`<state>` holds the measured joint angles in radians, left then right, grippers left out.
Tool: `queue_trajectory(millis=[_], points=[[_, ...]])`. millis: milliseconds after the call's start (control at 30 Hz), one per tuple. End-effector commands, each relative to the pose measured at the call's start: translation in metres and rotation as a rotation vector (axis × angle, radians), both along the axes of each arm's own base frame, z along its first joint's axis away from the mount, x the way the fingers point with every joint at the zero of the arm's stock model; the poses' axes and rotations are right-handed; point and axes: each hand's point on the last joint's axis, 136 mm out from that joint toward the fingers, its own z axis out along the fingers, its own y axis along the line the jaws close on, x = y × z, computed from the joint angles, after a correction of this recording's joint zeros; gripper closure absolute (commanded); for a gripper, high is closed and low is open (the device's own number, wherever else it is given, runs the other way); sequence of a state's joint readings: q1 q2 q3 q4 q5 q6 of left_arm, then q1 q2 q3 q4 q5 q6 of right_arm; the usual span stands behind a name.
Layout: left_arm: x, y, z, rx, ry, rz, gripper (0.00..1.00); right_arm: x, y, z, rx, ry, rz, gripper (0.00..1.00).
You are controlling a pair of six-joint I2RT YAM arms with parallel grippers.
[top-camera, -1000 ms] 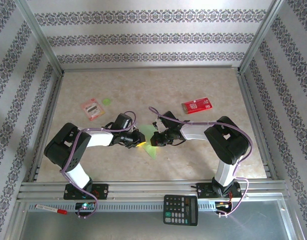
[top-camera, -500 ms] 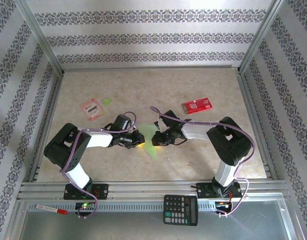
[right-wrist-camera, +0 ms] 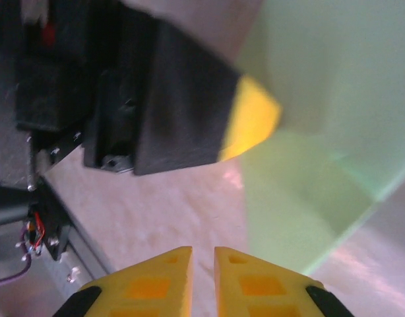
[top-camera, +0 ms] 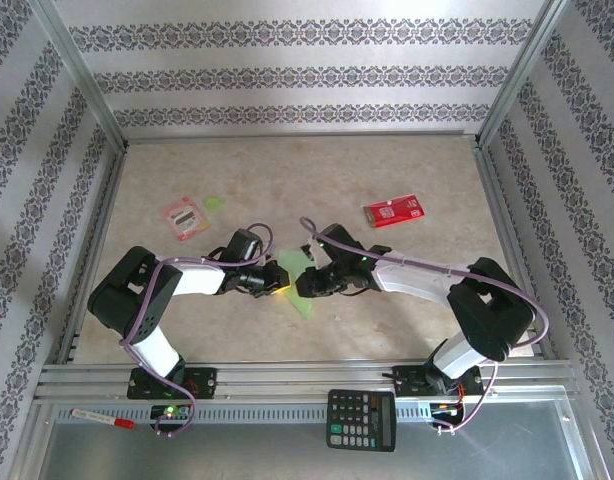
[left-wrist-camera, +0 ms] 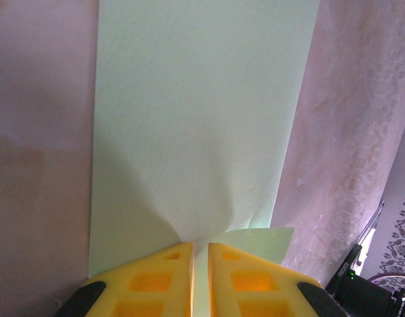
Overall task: Fold a paper plane with a square sheet of paper (pick it up from the middle)
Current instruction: Perform the third fold on the triangle at the bottom-center of the table.
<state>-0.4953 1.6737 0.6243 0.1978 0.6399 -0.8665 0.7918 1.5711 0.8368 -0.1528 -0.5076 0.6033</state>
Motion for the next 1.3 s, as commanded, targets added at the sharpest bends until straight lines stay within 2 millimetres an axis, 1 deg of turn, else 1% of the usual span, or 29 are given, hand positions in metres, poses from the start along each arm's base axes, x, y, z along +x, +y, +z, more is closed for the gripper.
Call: queue_trajectory(millis=[0, 67, 200, 300, 367, 467, 800, 967, 1167, 1267], points=[[-0.031, 0.029, -0.043, 0.142, 0.136, 0.009, 0.85, -0.008, 0.021, -0.007, 0.029, 0.036, 0.019, 0.86], [-0.031, 0.029, -0.043, 0.141, 0.138, 0.008, 0.85, -0.006, 0.027, -0.014, 0.025, 0.047, 0.027, 0.87], [-0.031, 0.029, -0.042, 0.142, 0.137, 0.007, 0.86, -0.003, 0.029, -0.029, -0.001, 0.057, 0.035, 0.9], [-0.031, 0.029, -0.042, 0.142, 0.136, 0.005, 0.86, -0.004, 0.024, -0.043, -0.029, 0.076, 0.038, 0.91], [-0.031, 0.029, -0.043, 0.143, 0.136, 0.005, 0.86, -0.006, 0.017, -0.054, -0.053, 0.091, 0.032, 0.92], [-0.031, 0.029, -0.043, 0.143, 0.136, 0.003, 0.86, -0.013, 0.006, -0.065, -0.079, 0.114, 0.027, 0.93], [-0.032, 0.032, -0.047, 0.164, 0.14, -0.006, 0.86, -0.038, -0.024, -0.078, -0.136, 0.157, 0.012, 0.95], [-0.033, 0.034, -0.047, 0.174, 0.141, -0.011, 0.86, -0.051, -0.038, -0.081, -0.149, 0.174, 0.005, 0.95], [-0.033, 0.036, -0.047, 0.181, 0.142, -0.012, 0.86, -0.067, -0.049, -0.084, -0.164, 0.191, 0.002, 0.96], [-0.034, 0.036, -0.046, 0.184, 0.143, -0.017, 0.86, -0.07, -0.054, -0.083, -0.159, 0.186, -0.008, 0.96]])
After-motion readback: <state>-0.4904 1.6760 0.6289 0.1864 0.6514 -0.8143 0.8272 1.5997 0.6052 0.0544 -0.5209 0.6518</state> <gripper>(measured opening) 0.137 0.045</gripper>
